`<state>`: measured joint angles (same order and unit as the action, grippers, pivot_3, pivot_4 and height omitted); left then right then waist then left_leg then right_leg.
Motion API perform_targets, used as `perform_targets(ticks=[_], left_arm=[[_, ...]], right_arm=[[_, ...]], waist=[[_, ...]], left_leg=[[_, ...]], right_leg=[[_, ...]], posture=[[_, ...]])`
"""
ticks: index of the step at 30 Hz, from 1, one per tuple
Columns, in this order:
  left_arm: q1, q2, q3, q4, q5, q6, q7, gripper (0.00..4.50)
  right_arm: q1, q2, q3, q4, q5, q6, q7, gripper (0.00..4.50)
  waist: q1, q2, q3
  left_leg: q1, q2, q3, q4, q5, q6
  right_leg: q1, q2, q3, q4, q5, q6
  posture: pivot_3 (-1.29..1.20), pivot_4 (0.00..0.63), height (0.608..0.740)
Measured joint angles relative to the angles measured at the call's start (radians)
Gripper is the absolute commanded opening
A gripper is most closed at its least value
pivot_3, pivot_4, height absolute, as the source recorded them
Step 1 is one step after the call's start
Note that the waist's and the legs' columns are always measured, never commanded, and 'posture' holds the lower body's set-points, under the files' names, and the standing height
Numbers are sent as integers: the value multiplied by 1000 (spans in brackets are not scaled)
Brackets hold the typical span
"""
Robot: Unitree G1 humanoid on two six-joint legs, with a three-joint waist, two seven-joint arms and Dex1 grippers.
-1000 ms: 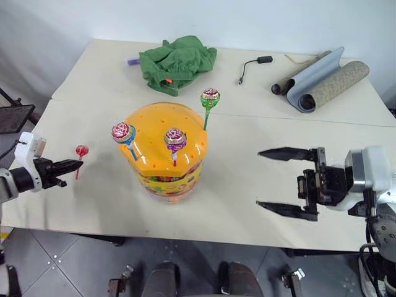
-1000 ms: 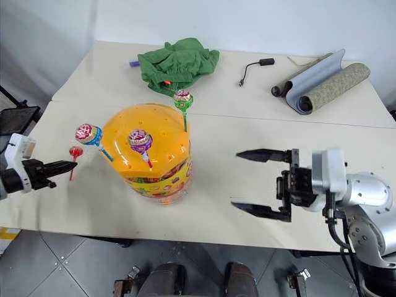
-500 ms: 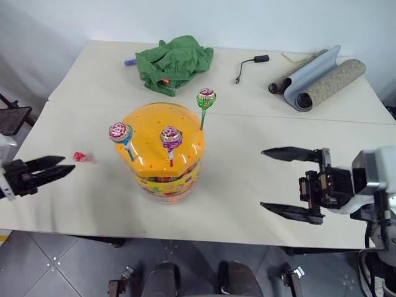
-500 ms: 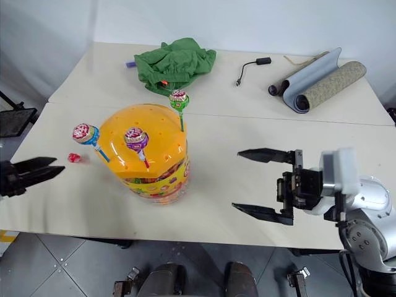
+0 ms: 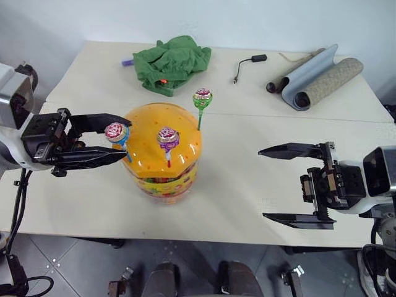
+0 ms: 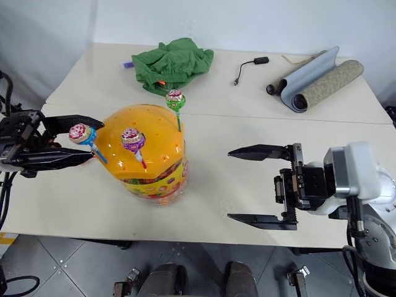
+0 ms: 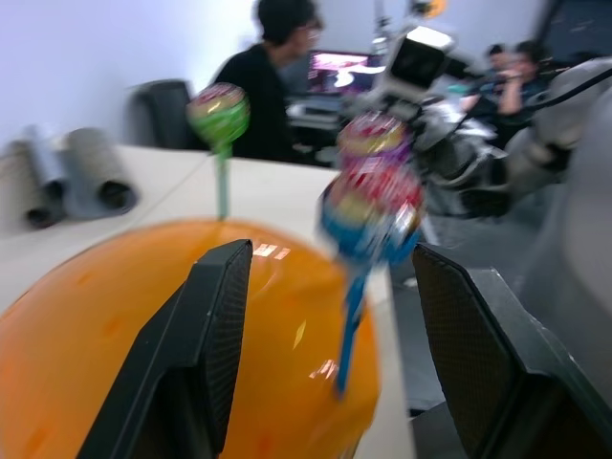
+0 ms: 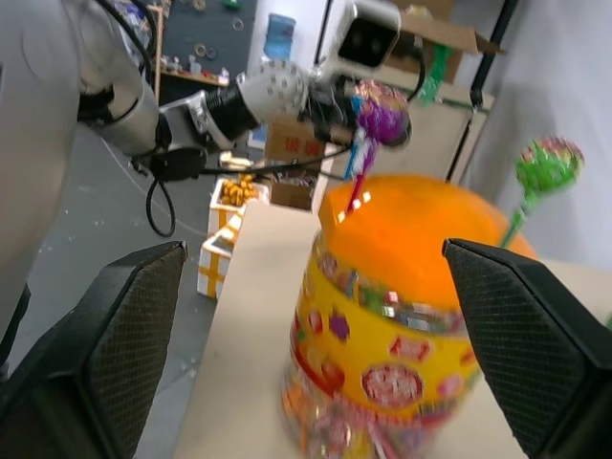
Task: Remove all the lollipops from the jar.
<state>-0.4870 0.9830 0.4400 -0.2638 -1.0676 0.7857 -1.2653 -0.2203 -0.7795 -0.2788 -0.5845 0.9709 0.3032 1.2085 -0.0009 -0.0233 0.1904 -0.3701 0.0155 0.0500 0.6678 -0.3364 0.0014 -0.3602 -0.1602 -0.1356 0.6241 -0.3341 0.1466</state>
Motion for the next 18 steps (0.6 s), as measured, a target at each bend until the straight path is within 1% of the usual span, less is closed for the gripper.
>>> perform_targets(ticks=[1, 4, 5, 11, 12, 15, 18], left_arm=[[-4, 0, -9, -6, -10, 8, 0, 2815], [-5, 0, -29, -9, -12, 15, 7, 2278], [-5, 0, -35, -9, -11, 15, 9, 2025], [24, 12, -53, 4, 33, -5, -6, 155], [31, 15, -54, 8, 41, -14, -11, 54], [30, 17, -51, 11, 48, -32, -13, 54], [-12, -35, -36, 51, -8, -1, 59, 54]], right_arm=[[-1, 0, 0, 4, -5, 0, 4, 4500], [-14, 7, 3, 12, -21, -6, 9, 4500], [-20, 9, 6, 18, -24, -12, 9, 4500], [-35, 18, 18, 39, -46, -21, 12, 4500], [-35, 18, 19, 40, -49, -22, 14, 4500], [-43, 29, 27, 51, -57, -33, 17, 4500], [-51, 43, 37, 64, -59, -36, 11, 4500]], waist=[[0, 0, 0], [1, 0, 0], [1, 0, 0], [3, 0, 0], [2, 0, 0], [3, 0, 0], [5, 0, 0]], left_leg=[[0, 0, 0, 0, 0, 0], [0, 0, -1, 1, 0, 0], [0, 0, -1, 1, 0, 0], [-1, 0, -1, 1, 0, 0], [-1, 0, -1, 1, 0, 0], [0, 0, 0, 1, 0, 0], [-1, 0, -2, 2, 0, 0]], right_leg=[[0, 0, 0, 0, 0, 0], [0, 0, 0, 0, 0, 0], [0, 0, 0, 0, 0, 0], [0, 0, 0, -1, 0, 0], [0, 0, 0, -1, 0, 0], [1, 0, 0, -1, 0, 0], [1, 0, 0, -1, 0, 0]], posture=[[0, 150, 740], [0, 150, 740], [0, 150, 740], [0, 150, 740], [0, 150, 740], [0, 150, 740], [0, 150, 740]])
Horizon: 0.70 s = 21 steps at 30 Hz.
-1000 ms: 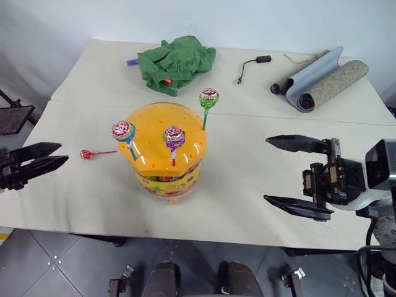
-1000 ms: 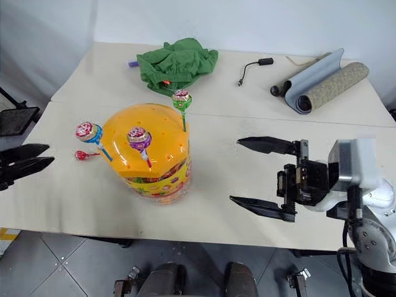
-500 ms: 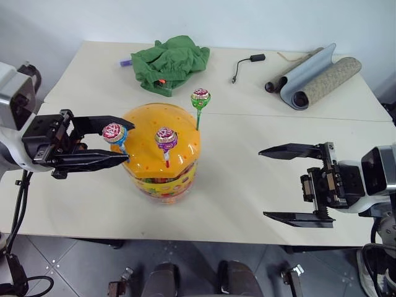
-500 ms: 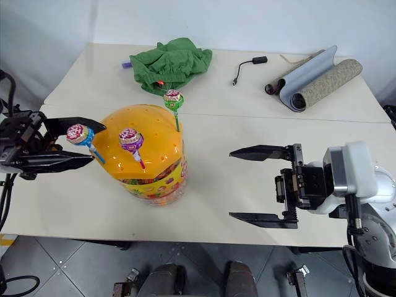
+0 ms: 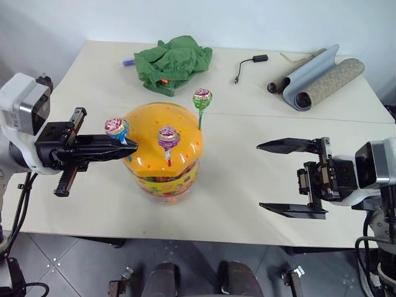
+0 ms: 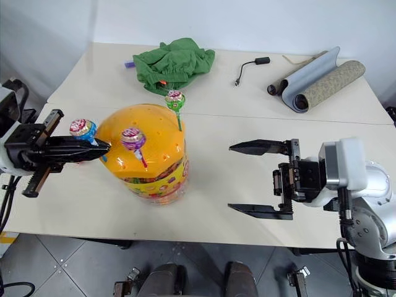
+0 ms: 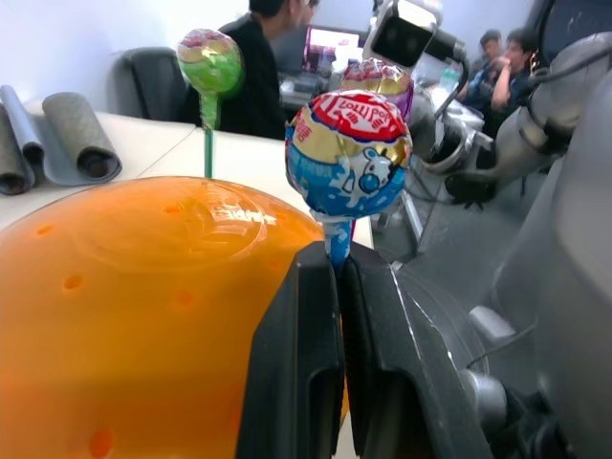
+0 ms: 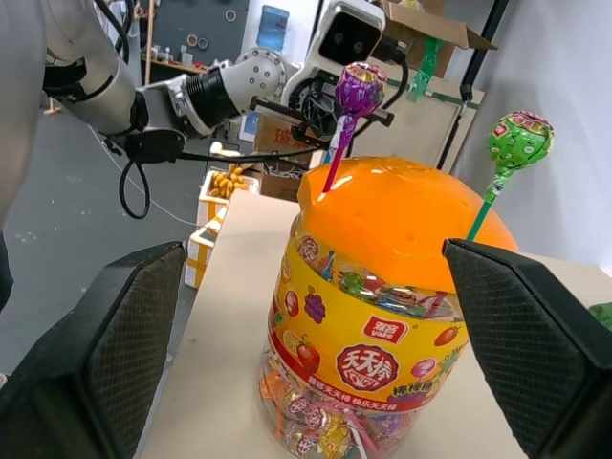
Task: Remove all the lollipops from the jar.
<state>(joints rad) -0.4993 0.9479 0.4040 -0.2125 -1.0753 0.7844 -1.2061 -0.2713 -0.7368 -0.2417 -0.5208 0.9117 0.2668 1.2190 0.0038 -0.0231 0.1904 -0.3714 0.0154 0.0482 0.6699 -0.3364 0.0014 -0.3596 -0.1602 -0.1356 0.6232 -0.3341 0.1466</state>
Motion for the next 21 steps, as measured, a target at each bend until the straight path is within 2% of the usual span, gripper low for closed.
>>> perform_targets(ticks=[4, 8, 11, 13, 16, 21], left_arm=[[-61, -8, 134, 152, -66, 33, 140, 54], [-6, 63, 229, 345, -22, 49, 209, 54], [111, 114, 221, 443, 93, 21, 189, 54], [269, 169, 181, 490, 226, -53, 151, 54], [421, 165, 128, 521, 351, -119, 113, 54], [484, 149, 71, 447, 450, -161, 124, 54]], right_arm=[[-41, 30, -12, 5, 72, 35, -88, 4500], [-38, 30, -15, 9, 80, 44, -98, 4500], [-39, 29, -5, 16, 62, 44, -84, 4500], [-40, 20, 10, 25, 27, 43, -74, 4500], [-32, 5, 24, 63, -23, 43, -65, 4500], [-31, 3, 59, 76, -84, 47, -78, 4500]], waist=[[-6, 0, 0], [-10, 0, 0], [-6, 0, 0], [-6, 0, 0], [-5, 0, 0], [15, -1, 0]], left_leg=[[0, 0, 0, 0, 0, 0], [2, 0, 1, -3, 0, 0], [1, 0, 2, -3, 0, 0], [2, -1, 4, -4, 0, 0], [0, 0, 10, -4, 0, 0], [-1, 0, 13, -3, 0, 0]], right_leg=[[0, 0, 0, 0, 0, 0], [-1, 0, 0, 0, 0, 0], [-1, 0, 0, 0, 0, 0], [-2, 0, 1, 0, 0, 0], [-4, 0, 1, 0, 0, 0], [-4, 0, 2, 0, 0, 0]], posture=[[0, 150, 740], [0, 150, 740], [0, 150, 740], [0, 150, 740], [0, 150, 740], [0, 150, 740]])
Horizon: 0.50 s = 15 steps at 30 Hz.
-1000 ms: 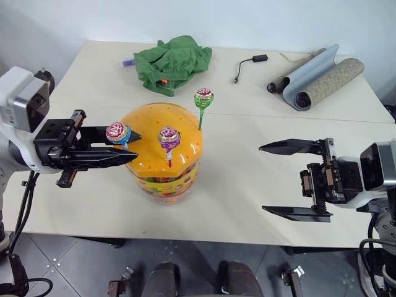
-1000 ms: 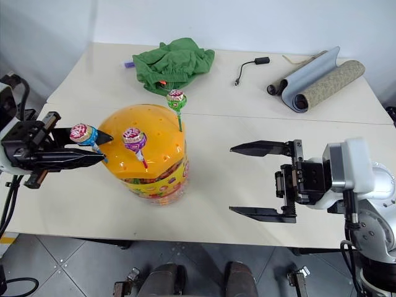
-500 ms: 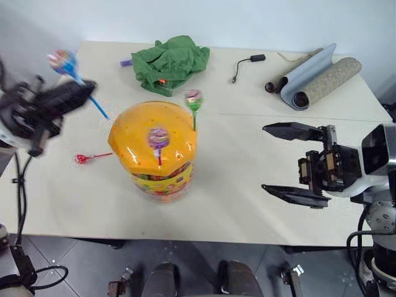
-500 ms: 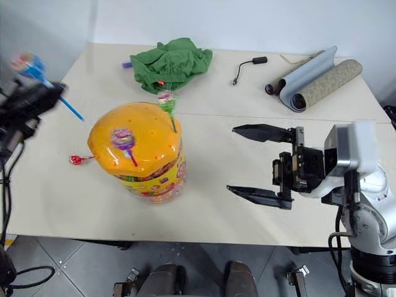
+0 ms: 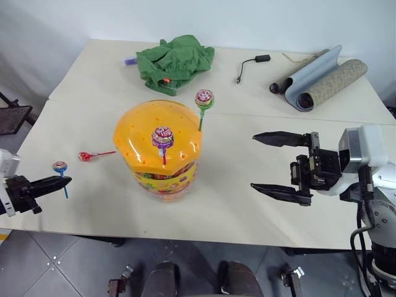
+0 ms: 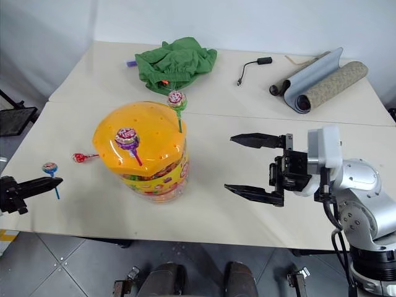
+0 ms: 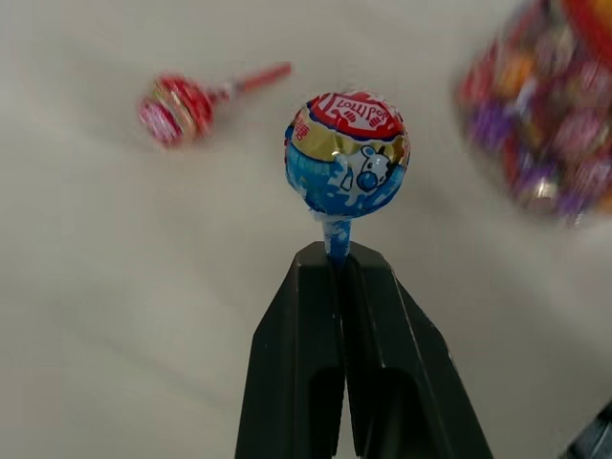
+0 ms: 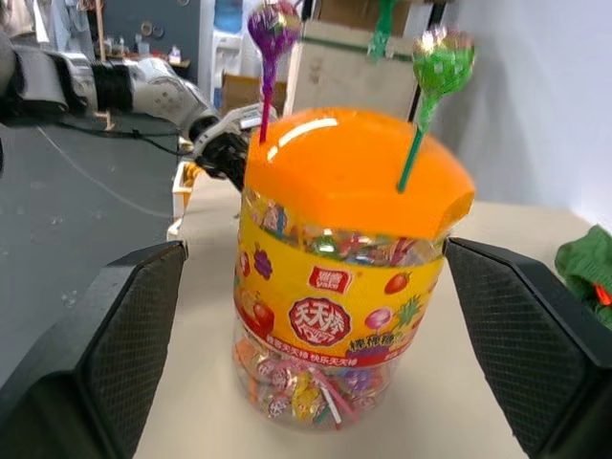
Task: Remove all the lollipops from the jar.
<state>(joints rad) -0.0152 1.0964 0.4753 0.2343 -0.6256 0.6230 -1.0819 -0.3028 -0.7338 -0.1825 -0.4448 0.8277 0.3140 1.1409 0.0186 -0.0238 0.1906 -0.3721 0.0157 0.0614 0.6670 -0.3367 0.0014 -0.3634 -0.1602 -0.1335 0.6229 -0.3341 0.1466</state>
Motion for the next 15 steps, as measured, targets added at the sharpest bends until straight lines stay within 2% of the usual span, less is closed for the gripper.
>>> perform_targets(ticks=[4, 8, 14, 15], left_arm=[[-4, -17, -22, -43, 21, 63, 69, 54], [-1, -17, -33, -74, 26, 129, 87, 950], [-12, -43, -12, -74, 41, 93, 105, 2846], [-12, -52, 2, -74, 40, 60, 90, 2846]], right_arm=[[0, -2, 29, 2, -50, 16, -22, 4500], [-7, -2, 35, 3, -60, 24, -38, 4500], [-75, 38, 56, 10, -38, 72, -84, 4500], [-100, 37, 66, 14, -38, 96, -98, 4500]], waist=[[0, 0, 0], [-4, 0, 0], [-17, 0, 0], [-19, 0, 0]], left_leg=[[0, 0, 1, -1, 0, 0], [0, 0, 2, -1, 0, 0], [0, 1, 2, -1, 0, 0], [0, 1, 2, -1, 0, 0]], right_leg=[[-2, 0, 1, 1, 0, 0], [-4, 0, 2, 3, 0, 0], [-5, 0, 2, 3, 0, 0], [-5, 0, 2, 3, 0, 0]], posture=[[0, 150, 740], [0, 150, 740], [0, 150, 740], [0, 150, 740]])
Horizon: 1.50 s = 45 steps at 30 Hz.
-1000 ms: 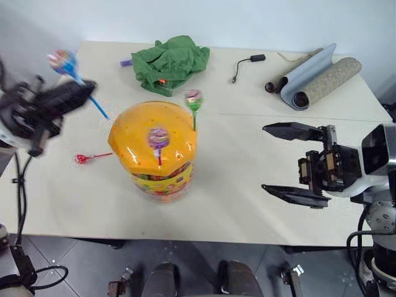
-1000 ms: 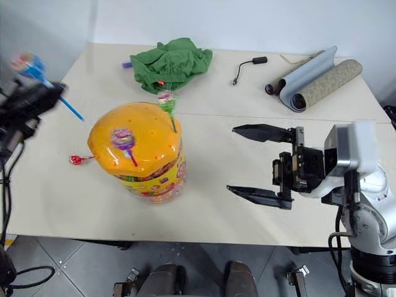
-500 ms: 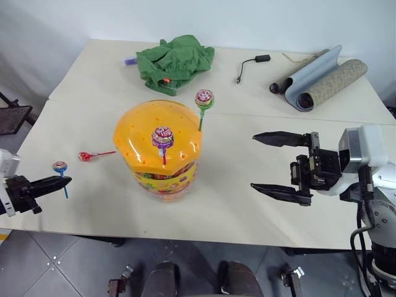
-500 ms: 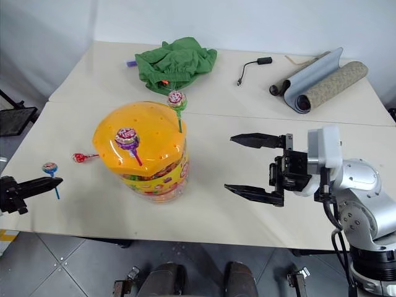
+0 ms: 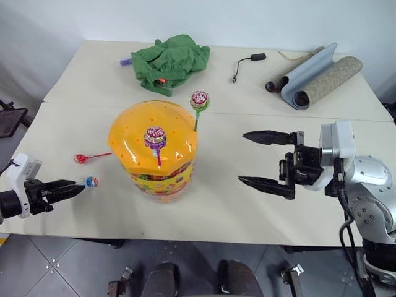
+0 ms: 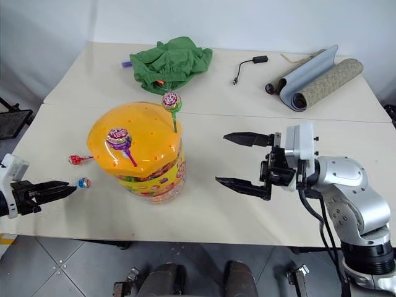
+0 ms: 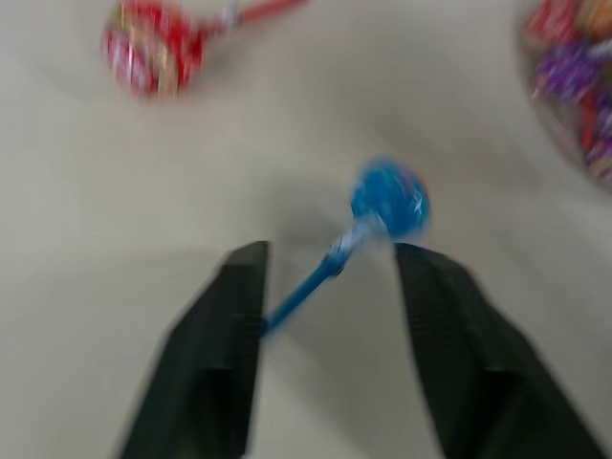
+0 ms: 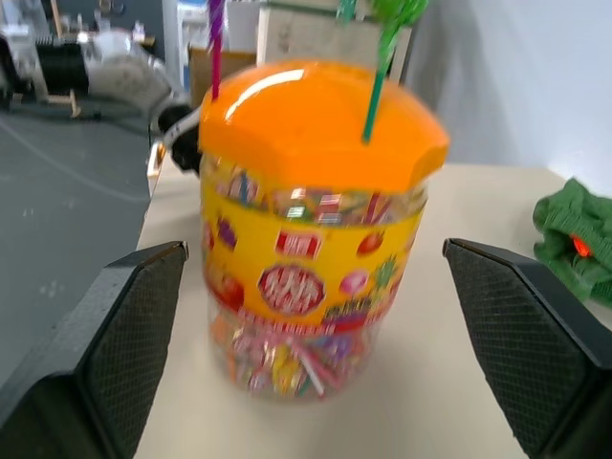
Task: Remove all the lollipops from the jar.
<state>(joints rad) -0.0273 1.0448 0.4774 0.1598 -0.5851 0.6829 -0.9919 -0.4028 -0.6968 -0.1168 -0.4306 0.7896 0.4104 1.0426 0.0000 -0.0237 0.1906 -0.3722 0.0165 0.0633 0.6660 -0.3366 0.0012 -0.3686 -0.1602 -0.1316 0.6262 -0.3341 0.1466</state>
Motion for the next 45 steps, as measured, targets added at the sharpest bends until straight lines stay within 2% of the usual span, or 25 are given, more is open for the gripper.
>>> perform_targets(ticks=[3, 9, 12, 15, 18, 29, 35, 37, 40, 41, 45], left_arm=[[0, -42, 81, -11, -31, -109, -89, 2846], [-39, -168, 263, -81, -194, -181, -154, 2846], [-22, -253, 323, -178, -314, -158, -144, 2846], [39, -293, 316, -298, -415, -91, -149, 2846], [34, -292, 302, -369, -455, -76, -134, 2885], [-46, -209, 287, -439, -536, -51, -126, 2885], [-89, -192, 251, -423, -543, -51, -148, 2885], [-88, -190, 243, -417, -533, -53, -165, 2885], [-76, -166, 233, -413, -501, -66, -203, 2885], [-70, -154, 226, -413, -481, -77, -225, 2885], [-36, -113, 226, -387, -437, -97, -297, 2885]], right_arm=[[-83, 4, 22, 12, 15, 81, -59, 4500], [-193, 80, 42, 30, 101, 182, -115, 4500], [-257, 139, 103, 60, 87, 211, -149, 4500], [-313, 206, 146, 100, 75, 241, -199, 4500], [-329, 241, 158, 125, 61, 249, -218, 3868], [-337, 305, 165, 164, 21, 199, -173, 27], [-337, 366, 103, 189, 73, 112, -71, 27], [-337, 354, 74, 189, 91, 109, -59, 27], [-337, 265, 17, 198, 93, 112, -49, 27], [-332, 168, 6, 216, 71, 120, -32, 27], [-270, -107, -22, 338, -77, 136, 22, 27]], waist=[[-4, 0, 0], [-4, 0, 0], [-7, 0, 0], [-19, 0, 0], [-17, 0, 0], [-30, 0, 0], [-30, 0, 0], [-30, 0, 0], [-25, 0, 0], [-21, 0, 0], [-15, 0, 0]], left_leg=[[0, 1, 0, 0, 0, 0], [0, 1, -2, 1, 0, 0], [0, 0, -3, 1, 0, 0], [-1, 0, -6, 1, 0, 0], [-1, -1, -9, 2, 0, 0], [-1, -1, -10, 1, 0, 0], [-1, -1, -9, 0, 0, 0], [-1, -1, -9, 0, 0, 0], [-1, -2, -9, 1, 0, 0], [-2, -2, -9, 1, 0, 0], [-2, -2, -2, 0, 0, 1]], right_leg=[[-1, 0, 0, 0, 0, 0], [-2, -1, 0, 1, 0, 0], [-2, -2, 0, 2, 0, 0], [-2, -2, -1, 3, 0, 0], [1, -2, -1, 3, 0, 0], [0, -1, -1, 3, 0, 0], [0, -1, -1, 3, 0, 0], [0, -1, -1, 3, 0, 0], [0, -1, -1, 2, 0, 0], [0, -1, -1, 1, 0, 0], [0, -1, -1, 0, 0, 0]], posture=[[0, 150, 740], [0, 150, 740], [0, 150, 740], [0, 150, 740], [0, 150, 740], [0, 150, 740], [0, 150, 740], [0, 150, 740], [0, 150, 740], [0, 150, 740], [0, 150, 740]])
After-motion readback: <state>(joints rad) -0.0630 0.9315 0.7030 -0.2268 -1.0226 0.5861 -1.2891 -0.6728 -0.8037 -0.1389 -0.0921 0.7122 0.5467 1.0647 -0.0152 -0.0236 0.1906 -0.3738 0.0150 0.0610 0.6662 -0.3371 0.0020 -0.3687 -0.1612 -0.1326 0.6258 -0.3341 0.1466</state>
